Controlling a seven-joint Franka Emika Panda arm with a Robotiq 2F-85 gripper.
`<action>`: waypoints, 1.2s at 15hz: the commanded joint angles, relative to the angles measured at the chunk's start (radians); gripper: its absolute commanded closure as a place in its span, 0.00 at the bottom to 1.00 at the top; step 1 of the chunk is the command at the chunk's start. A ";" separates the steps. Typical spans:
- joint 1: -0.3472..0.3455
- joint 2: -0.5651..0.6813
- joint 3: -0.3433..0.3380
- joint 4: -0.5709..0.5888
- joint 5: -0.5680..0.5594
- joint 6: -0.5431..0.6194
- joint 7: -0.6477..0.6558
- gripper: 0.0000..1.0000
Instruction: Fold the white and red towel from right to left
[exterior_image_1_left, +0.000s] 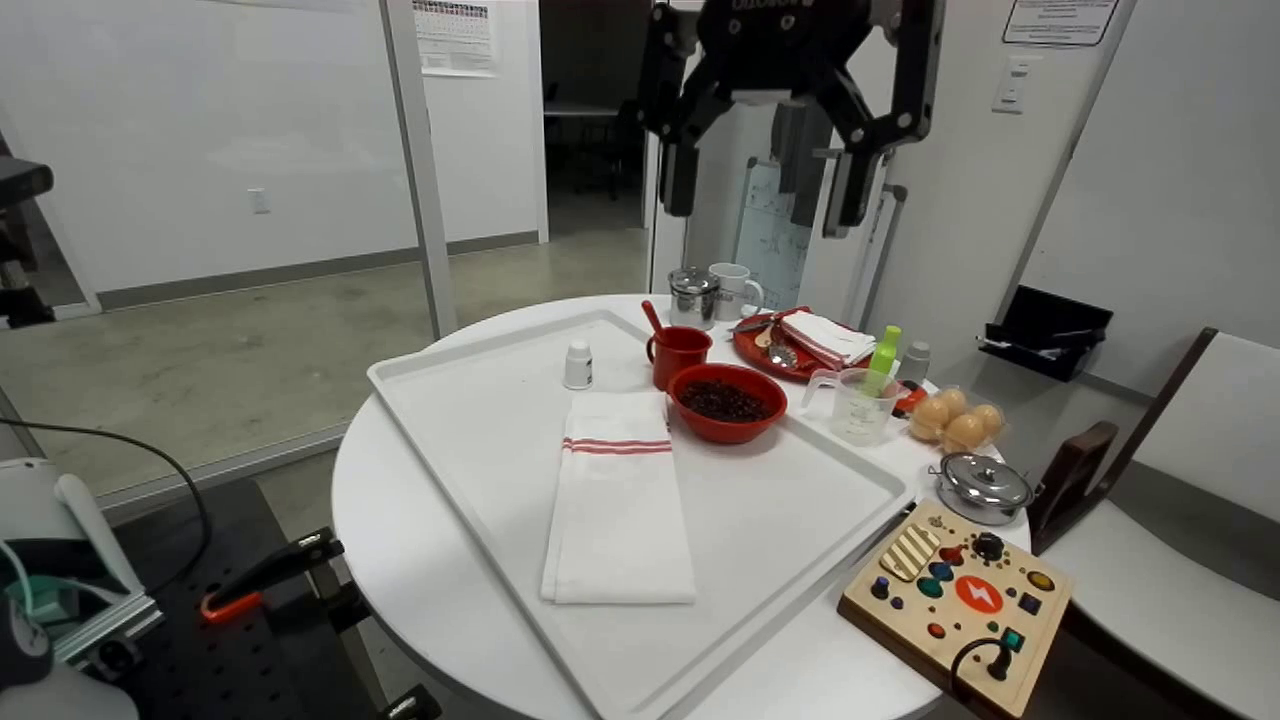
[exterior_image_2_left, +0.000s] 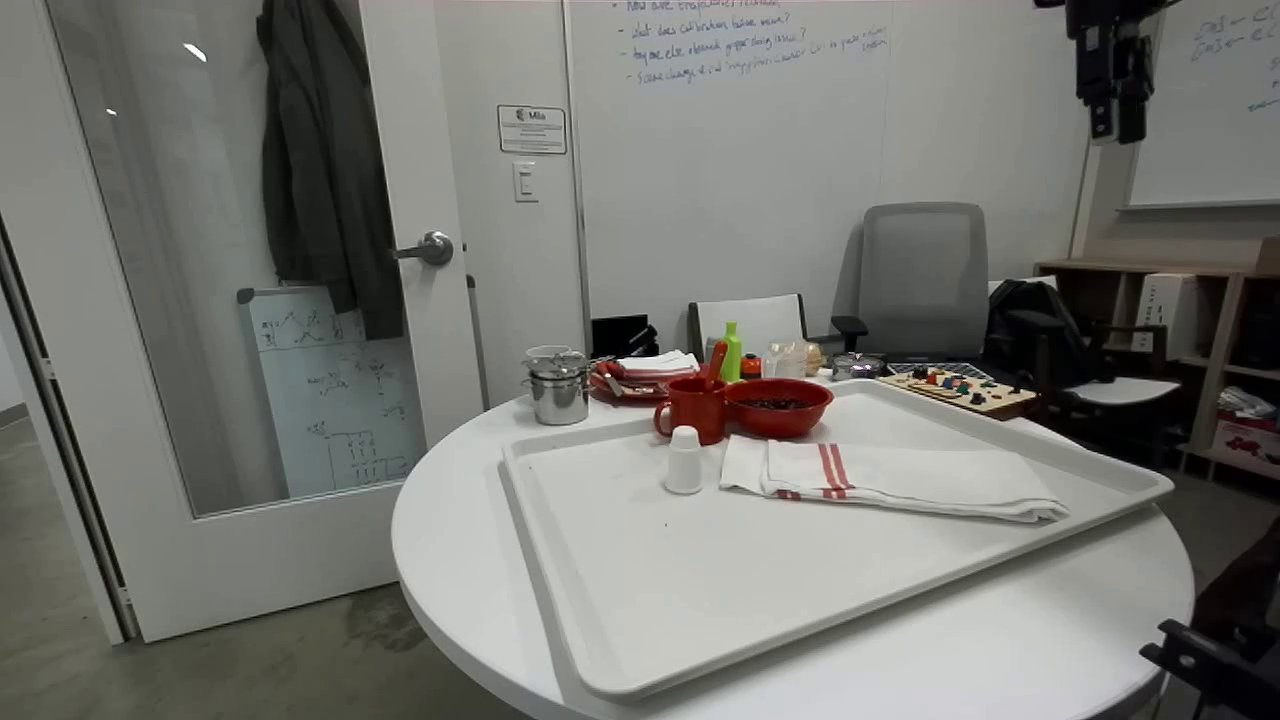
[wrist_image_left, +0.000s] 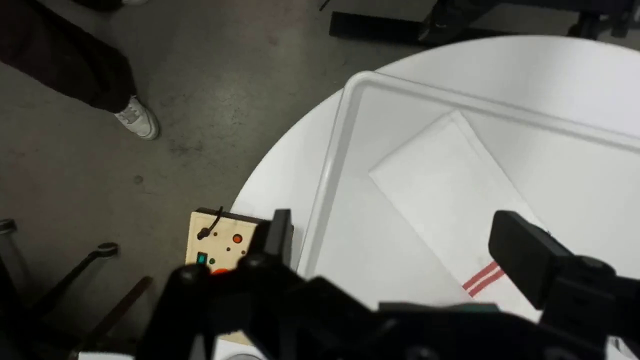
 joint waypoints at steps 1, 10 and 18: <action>-0.024 0.021 -0.011 -0.027 0.097 0.058 0.123 0.00; -0.073 0.097 -0.006 -0.228 0.089 0.313 0.283 0.00; -0.063 0.243 0.010 -0.264 0.096 0.388 0.273 0.00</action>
